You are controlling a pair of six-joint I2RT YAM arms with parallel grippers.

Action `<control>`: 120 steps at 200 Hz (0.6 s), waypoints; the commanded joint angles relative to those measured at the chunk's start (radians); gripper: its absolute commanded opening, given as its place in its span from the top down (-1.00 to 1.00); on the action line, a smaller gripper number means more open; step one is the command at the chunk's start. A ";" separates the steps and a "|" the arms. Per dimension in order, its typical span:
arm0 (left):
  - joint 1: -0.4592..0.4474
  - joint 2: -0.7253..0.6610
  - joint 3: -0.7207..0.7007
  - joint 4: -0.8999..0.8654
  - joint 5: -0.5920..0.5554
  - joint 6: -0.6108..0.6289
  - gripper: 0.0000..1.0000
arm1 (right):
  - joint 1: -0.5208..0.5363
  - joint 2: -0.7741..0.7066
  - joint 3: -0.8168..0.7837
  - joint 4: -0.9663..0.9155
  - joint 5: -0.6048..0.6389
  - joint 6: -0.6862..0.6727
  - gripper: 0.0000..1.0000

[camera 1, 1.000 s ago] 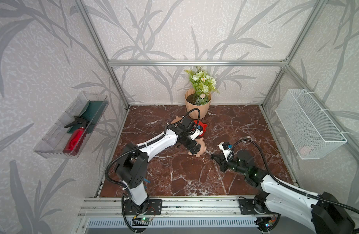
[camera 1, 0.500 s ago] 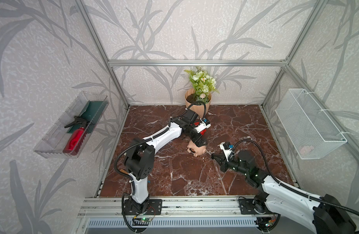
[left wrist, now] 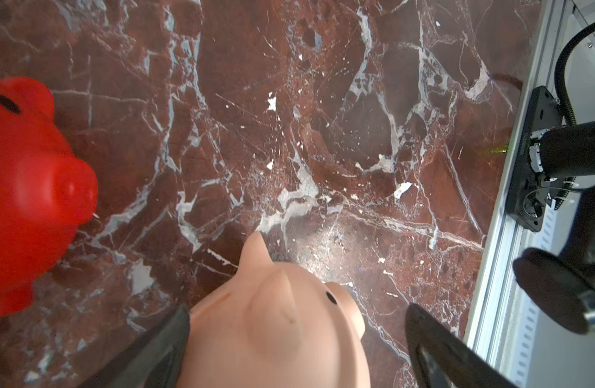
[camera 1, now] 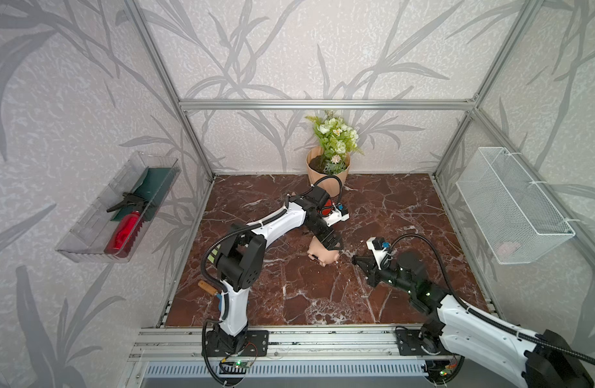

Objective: Close piggy banks
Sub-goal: Adjust the piggy bank at the center of the board.

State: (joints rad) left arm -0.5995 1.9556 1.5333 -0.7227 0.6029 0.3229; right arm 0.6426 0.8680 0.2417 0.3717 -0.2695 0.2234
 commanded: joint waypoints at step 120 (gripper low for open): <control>-0.003 -0.211 -0.185 0.021 -0.114 -0.068 -0.98 | 0.004 -0.020 -0.008 -0.002 0.007 0.016 1.00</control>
State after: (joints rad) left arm -0.5999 1.7874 1.3598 -0.7013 0.5205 0.2626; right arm 0.6426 0.8646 0.2417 0.3691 -0.2695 0.2249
